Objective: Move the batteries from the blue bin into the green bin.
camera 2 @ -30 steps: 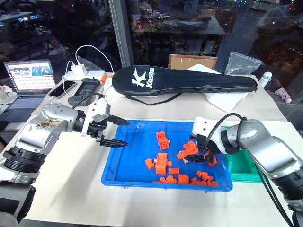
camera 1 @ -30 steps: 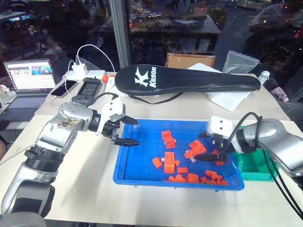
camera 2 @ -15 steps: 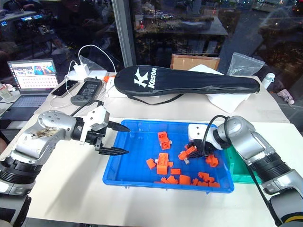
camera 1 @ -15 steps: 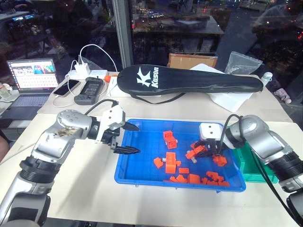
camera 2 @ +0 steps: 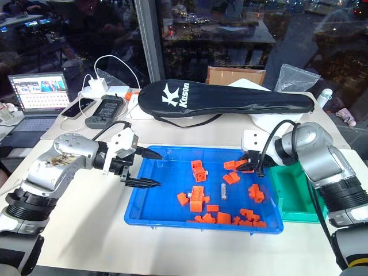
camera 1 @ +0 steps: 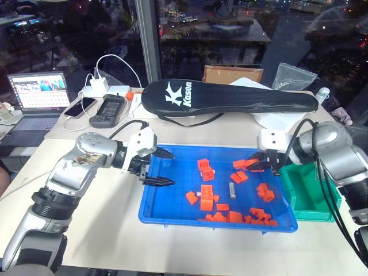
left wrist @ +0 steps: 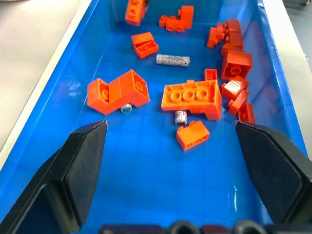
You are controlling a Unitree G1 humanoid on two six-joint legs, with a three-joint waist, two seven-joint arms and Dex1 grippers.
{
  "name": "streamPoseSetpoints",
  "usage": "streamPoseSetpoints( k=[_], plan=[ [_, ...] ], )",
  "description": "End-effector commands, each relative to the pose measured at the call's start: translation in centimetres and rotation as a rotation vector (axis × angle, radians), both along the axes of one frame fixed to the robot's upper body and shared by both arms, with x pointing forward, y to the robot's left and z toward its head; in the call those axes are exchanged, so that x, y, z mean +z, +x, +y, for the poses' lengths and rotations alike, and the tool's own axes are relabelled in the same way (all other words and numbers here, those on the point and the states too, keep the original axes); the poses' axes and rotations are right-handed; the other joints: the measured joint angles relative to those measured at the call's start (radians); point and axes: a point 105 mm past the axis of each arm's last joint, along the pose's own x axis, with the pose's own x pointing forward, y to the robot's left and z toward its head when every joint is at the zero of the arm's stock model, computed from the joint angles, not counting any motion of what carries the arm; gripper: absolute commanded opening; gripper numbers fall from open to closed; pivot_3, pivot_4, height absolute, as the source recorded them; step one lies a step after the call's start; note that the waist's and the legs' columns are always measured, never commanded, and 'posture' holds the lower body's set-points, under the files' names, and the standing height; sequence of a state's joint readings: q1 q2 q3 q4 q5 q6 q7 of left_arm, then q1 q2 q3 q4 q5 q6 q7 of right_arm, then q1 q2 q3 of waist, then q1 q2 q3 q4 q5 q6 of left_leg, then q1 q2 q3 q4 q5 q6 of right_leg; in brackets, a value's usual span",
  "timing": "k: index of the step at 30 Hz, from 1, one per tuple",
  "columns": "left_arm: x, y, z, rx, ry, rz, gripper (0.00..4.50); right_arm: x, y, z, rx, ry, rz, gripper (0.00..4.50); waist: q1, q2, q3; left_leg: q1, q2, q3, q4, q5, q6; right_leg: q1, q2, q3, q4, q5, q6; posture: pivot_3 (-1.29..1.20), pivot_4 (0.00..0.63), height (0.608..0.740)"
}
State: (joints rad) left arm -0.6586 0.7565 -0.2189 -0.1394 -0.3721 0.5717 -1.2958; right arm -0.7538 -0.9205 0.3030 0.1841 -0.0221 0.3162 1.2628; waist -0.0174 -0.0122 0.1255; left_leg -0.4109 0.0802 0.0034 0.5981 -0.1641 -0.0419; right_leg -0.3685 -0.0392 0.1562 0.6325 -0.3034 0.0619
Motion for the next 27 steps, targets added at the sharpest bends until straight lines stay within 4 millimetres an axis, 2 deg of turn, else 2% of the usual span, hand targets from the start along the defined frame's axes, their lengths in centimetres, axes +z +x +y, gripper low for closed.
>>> streamPoseSetpoints(
  k=[1,2,3,6,11,12,14,16,19,27],
  plan=[
    [1.0,-0.3,-0.4,-0.023,-0.006,-0.032,4.5,1.9,0.8,0.3,0.005,-0.009,-0.102,1.08,0.0,0.0,0.0,0.0,0.0,0.0,0.0,0.0,0.0,0.0,0.0,0.0,0.0,0.0,0.0,0.0,0.15,0.715],
    [1.0,-0.3,-0.3,-0.023,-0.007,-0.03,4.5,1.9,0.7,0.3,0.011,-0.024,-0.102,1.5,0.001,0.0,0.0,0.0,0.0,0.0,0.0,0.0,0.0,0.0,0.0,0.0,0.0,0.0,0.0,0.0,0.15,0.715],
    [1.1,-0.3,-0.2,-0.021,-0.005,-0.033,4.5,2.3,0.4,0.6,0.025,-0.025,-0.101,1.68,0.002,0.0,0.0,0.0,0.0,0.0,-0.001,0.0,0.0,0.0,0.0,0.0,0.0,0.0,0.0,0.0,0.15,0.715],
    [1.3,-0.1,-0.1,-0.007,-0.01,-0.029,4.5,3.2,-0.5,1.5,0.064,-0.016,-0.095,2.71,0.003,0.001,0.0,0.0,0.0,0.0,0.0,0.0,0.0,0.0,0.0,0.0,0.0,0.0,0.0,0.0,0.15,0.715],
    [1.6,0.1,-0.2,-0.004,-0.018,-0.033,4.5,4.1,-3.2,2.5,0.121,-0.011,-0.043,4.4,0.006,0.001,0.001,0.0,0.0,-0.001,0.0,0.0,0.0,0.001,0.0,-0.001,0.0,0.0,0.0,0.0,0.15,0.715],
    [1.6,0.1,-0.2,-0.005,-0.017,-0.034,4.5,4.1,-3.7,2.8,0.131,0.002,-0.024,4.46,0.006,0.001,0.001,-0.001,0.0,-0.001,0.0,0.0,0.0,0.0,0.0,-0.001,0.0,0.0,0.0,0.0,0.15,0.715],
    [1.7,0.2,-0.3,-0.006,-0.02,-0.037,4.5,2.4,-5.9,3.9,0.209,0.004,0.072,4.46,0.005,0.001,0.001,0.0,0.0,-0.001,0.0,0.0,0.0,0.001,0.0,-0.001,0.0,0.0,0.0,0.0,0.15,0.715],
    [1.7,0.3,-0.5,-0.01,-0.022,-0.04,4.5,0.6,-7.3,4.3,0.255,-0.016,0.121,4.46,0.006,0.001,0.001,0.0,0.0,-0.001,0.0,0.0,0.0,0.001,0.0,-0.002,0.0,0.0,0.0,0.0,0.15,0.715],
    [1.8,0.3,-0.6,-0.017,-0.02,-0.042,4.5,-0.6,-6.9,4.7,0.233,0.004,0.12,4.46,0.004,0.001,0.001,-0.001,0.0,-0.002,0.001,0.0,0.0,0.001,0.0,-0.002,0.0,-0.002,0.003,0.0,0.15,0.715],
    [1.9,0.2,-0.7,-0.017,-0.014,-0.046,4.5,-1.6,-5.5,4.8,0.187,0.04,0.128,4.46,0.002,0.001,0.001,0.0,0.0,-0.002,0.003,0.0,0.0,0.001,0.0,-0.002,0.001,-0.002,0.004,0.0,0.15,0.715]
  ],
)
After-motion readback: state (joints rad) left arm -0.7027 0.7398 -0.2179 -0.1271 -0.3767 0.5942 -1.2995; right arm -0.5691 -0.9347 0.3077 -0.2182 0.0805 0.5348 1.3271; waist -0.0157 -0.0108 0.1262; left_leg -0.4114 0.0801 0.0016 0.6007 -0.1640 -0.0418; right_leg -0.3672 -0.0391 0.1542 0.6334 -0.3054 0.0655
